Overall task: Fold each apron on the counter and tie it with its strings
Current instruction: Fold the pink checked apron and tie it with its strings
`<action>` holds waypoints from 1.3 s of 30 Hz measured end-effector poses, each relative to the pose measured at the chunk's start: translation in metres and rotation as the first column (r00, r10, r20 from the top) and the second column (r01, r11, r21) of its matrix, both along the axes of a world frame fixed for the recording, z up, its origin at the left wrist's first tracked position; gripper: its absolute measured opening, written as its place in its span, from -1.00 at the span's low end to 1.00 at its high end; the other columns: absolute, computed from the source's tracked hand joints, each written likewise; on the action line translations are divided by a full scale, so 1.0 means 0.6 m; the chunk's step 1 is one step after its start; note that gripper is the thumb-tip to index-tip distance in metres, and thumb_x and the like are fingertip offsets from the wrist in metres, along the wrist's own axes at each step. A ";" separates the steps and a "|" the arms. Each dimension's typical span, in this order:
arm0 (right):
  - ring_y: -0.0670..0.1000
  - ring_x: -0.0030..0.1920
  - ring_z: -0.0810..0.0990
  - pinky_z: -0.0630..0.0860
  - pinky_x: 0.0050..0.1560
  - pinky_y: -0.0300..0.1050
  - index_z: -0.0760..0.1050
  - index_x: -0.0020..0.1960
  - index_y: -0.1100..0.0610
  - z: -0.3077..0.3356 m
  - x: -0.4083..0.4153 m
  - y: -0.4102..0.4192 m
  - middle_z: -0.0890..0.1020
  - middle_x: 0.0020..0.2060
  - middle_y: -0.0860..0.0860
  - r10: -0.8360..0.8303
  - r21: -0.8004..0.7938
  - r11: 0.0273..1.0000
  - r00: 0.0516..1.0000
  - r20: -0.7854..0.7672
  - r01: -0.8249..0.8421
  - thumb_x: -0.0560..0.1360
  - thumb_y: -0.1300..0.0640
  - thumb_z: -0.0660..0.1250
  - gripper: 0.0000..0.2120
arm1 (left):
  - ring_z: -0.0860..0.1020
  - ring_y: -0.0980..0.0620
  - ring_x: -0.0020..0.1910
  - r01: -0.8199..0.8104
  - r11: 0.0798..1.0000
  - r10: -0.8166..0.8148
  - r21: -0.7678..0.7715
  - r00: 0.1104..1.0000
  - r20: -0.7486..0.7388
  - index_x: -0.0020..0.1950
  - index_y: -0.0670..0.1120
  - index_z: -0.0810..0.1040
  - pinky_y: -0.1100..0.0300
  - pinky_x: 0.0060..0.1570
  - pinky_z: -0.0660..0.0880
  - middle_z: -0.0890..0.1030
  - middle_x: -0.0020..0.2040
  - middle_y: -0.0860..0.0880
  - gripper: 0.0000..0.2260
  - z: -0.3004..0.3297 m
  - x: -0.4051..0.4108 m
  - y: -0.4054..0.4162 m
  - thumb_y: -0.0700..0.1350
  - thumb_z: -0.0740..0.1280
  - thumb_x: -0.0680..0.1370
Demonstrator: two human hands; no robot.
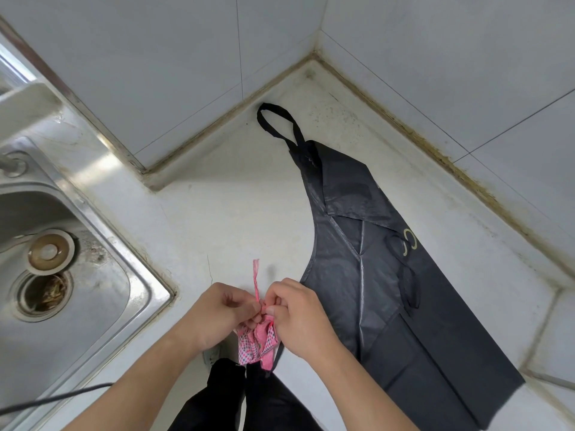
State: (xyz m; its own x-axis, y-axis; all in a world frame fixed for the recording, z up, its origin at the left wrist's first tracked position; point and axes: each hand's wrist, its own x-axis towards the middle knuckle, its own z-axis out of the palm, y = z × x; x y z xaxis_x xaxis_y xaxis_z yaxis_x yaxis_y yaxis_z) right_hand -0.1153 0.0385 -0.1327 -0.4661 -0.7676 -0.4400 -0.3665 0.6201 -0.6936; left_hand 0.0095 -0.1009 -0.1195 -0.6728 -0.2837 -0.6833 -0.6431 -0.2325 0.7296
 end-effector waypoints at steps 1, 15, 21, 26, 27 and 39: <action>-0.07 -0.12 0.51 0.52 -0.10 -0.16 0.46 -0.19 0.02 0.000 -0.001 0.000 0.50 -0.17 -0.12 0.033 0.026 0.999 0.999 -0.007 -0.033 0.52 0.33 0.37 -0.75 | 0.64 -0.01 -0.25 -0.021 1.000 0.021 0.006 1.000 -0.015 -0.19 -0.20 0.75 0.18 -0.16 0.57 0.72 -0.22 -0.20 -0.79 0.002 0.002 0.000 -0.29 0.39 0.62; -0.11 -0.10 0.62 0.62 0.01 0.03 0.39 0.06 -0.12 0.025 0.008 -0.018 0.63 -0.10 -0.18 0.107 0.063 0.992 0.992 0.065 -0.111 0.53 0.16 0.41 -0.73 | 0.69 -0.01 -0.26 0.085 0.979 -0.073 -0.184 0.995 0.074 0.05 -0.05 0.54 0.10 -0.14 0.60 0.73 -0.24 -0.10 -0.84 0.008 -0.004 -0.004 -0.28 0.39 0.55; -0.10 -0.13 0.60 0.61 -0.04 0.03 0.52 -0.07 -0.05 0.016 0.014 -0.022 0.63 -0.15 -0.12 0.136 0.062 0.989 0.991 -0.004 -0.135 0.51 0.27 0.42 -0.78 | 0.68 0.07 -0.22 0.236 0.933 -0.204 -0.273 0.969 0.138 -0.04 0.04 0.60 0.03 -0.08 0.58 0.73 -0.22 0.06 -0.90 0.016 -0.006 -0.009 -0.17 0.38 0.56; -0.09 -0.08 0.65 0.64 -0.02 0.00 0.65 -0.04 -0.02 0.006 0.018 -0.024 0.69 -0.13 -0.12 0.018 0.097 0.995 1.000 -0.012 -0.016 0.50 0.24 0.48 -0.84 | 0.68 0.22 -0.15 0.263 0.925 -0.230 -0.274 0.962 0.146 -0.02 0.09 0.63 0.16 -0.02 0.62 0.73 -0.14 0.19 -0.84 0.021 -0.004 -0.007 -0.19 0.40 0.53; -0.10 -0.08 0.65 0.64 -0.04 -0.02 0.66 -0.05 -0.02 0.007 0.020 -0.023 0.69 -0.13 -0.12 0.005 0.102 0.995 1.000 -0.026 -0.002 0.51 0.23 0.47 -0.85 | 0.68 0.24 -0.13 0.257 0.919 -0.221 -0.300 0.964 0.151 -0.03 0.10 0.63 0.18 -0.02 0.63 0.72 -0.14 0.22 -0.84 0.022 -0.003 -0.004 -0.18 0.43 0.52; -0.16 -0.18 0.67 0.66 -0.06 -0.13 0.69 -0.10 -0.05 0.002 0.030 -0.012 0.70 -0.23 -0.13 -0.216 0.102 0.974 0.968 0.131 0.203 0.53 0.27 0.41 -0.77 | 0.67 0.30 -0.21 0.165 0.837 -0.137 -0.522 0.986 0.093 -0.19 0.16 0.66 0.30 -0.13 0.61 0.69 -0.25 0.29 -0.73 0.013 0.010 0.010 -0.24 0.47 0.51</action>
State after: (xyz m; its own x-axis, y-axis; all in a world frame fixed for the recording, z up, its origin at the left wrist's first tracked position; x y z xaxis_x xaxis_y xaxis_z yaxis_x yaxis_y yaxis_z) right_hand -0.0972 0.0311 -0.1312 -0.5411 -0.6151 -0.5734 -0.1248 0.7331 -0.6686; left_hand 0.0155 -0.0950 -0.1116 -0.7060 -0.5077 -0.4938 -0.6772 0.2800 0.6804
